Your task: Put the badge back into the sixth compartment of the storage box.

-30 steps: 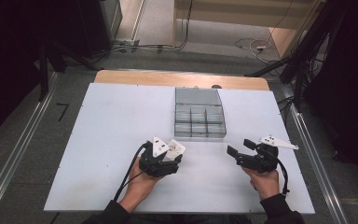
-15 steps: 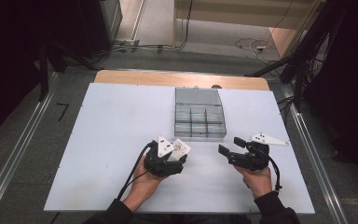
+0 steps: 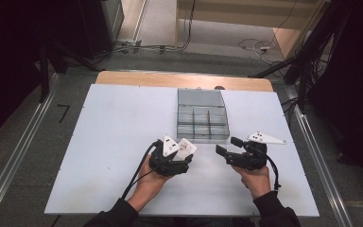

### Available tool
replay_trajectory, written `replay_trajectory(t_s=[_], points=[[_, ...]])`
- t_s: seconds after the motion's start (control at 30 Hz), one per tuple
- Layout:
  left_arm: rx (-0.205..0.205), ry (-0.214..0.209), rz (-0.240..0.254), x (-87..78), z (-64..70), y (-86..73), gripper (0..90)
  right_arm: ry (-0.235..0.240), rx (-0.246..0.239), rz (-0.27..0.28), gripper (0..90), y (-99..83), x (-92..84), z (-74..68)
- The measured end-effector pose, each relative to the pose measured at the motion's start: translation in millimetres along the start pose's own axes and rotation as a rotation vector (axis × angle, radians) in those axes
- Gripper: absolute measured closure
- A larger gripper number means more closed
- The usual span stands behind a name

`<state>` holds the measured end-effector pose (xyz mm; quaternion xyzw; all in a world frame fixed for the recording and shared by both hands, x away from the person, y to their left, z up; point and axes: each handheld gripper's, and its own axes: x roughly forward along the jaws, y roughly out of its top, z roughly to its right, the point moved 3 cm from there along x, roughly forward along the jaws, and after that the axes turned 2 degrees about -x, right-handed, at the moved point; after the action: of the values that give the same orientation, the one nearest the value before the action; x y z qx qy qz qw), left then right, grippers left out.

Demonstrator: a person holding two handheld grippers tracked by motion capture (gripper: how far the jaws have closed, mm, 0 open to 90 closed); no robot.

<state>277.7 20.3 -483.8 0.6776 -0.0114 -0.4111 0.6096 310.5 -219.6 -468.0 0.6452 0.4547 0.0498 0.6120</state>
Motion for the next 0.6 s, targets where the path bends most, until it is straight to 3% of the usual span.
replay_trajectory(t_s=[0.27, 0.4, 0.43, 0.6], points=[[0.007, -0.018, 0.012, 3.9, 7.0, 4.3, 33.6, 0.030, 0.008, -0.007, 19.6, 2.8, 7.9, -6.1], [0.015, -0.026, 0.019, 6.1, 12.0, 6.9, 33.6, 0.070, 0.012, -0.012, 24.8, 4.6, 11.6, -10.1], [0.014, -0.030, 0.020, 6.7, 13.4, 7.5, 33.6, 0.099, 0.021, -0.017, 27.0, 5.8, 13.3, -12.0], [0.029, -0.027, 0.028, 9.1, 17.7, 10.9, 33.6, 0.128, 0.031, -0.021, 30.4, 8.0, 16.2, -13.9]])
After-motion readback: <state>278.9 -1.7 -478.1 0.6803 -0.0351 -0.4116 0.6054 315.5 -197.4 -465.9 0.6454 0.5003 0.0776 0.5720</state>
